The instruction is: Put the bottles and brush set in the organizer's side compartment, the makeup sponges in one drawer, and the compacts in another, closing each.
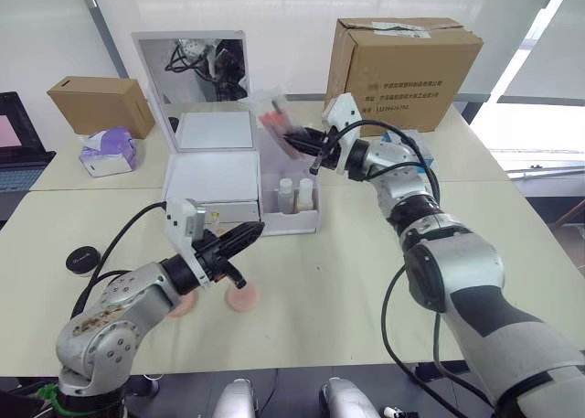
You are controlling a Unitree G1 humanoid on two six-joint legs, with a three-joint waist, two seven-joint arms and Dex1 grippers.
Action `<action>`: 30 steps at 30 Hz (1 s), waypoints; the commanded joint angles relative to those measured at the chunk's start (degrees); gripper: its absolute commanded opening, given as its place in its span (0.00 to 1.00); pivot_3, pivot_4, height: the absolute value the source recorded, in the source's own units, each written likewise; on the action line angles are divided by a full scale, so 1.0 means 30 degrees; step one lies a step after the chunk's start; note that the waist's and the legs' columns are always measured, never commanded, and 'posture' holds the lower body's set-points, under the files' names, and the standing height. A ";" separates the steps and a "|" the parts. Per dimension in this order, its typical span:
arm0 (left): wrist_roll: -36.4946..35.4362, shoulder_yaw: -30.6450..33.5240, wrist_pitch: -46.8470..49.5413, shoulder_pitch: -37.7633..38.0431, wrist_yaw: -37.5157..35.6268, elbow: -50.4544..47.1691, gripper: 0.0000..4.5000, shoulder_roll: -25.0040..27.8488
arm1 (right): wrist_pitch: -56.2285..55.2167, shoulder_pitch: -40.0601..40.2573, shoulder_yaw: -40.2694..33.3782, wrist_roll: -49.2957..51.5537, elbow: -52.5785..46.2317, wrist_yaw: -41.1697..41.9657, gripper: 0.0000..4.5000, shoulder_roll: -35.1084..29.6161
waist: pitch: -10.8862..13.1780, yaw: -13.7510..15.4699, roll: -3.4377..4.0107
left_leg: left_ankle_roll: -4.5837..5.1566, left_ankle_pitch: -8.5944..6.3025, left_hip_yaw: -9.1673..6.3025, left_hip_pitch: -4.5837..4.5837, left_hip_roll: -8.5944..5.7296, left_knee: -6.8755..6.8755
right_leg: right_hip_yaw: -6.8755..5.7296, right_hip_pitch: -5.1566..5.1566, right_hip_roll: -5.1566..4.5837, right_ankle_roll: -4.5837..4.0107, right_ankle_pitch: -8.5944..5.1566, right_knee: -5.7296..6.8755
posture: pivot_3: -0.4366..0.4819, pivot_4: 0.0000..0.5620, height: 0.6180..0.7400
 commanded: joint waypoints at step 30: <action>0.0595 -0.0949 -0.2922 0.1063 -0.1599 0.0437 0.00 0.0648 | 0.1836 -0.0970 -0.4665 0.4150 -0.3460 0.5853 0.99 0.0139 | 0.0008 -0.0030 0.0014 | 0.0000 0.0000 0.0006 0.0010 0.0004 -0.0002 | 0.0003 0.0004 0.0004 -0.0011 -0.0006 0.0012 | 0.48 0.27 1.00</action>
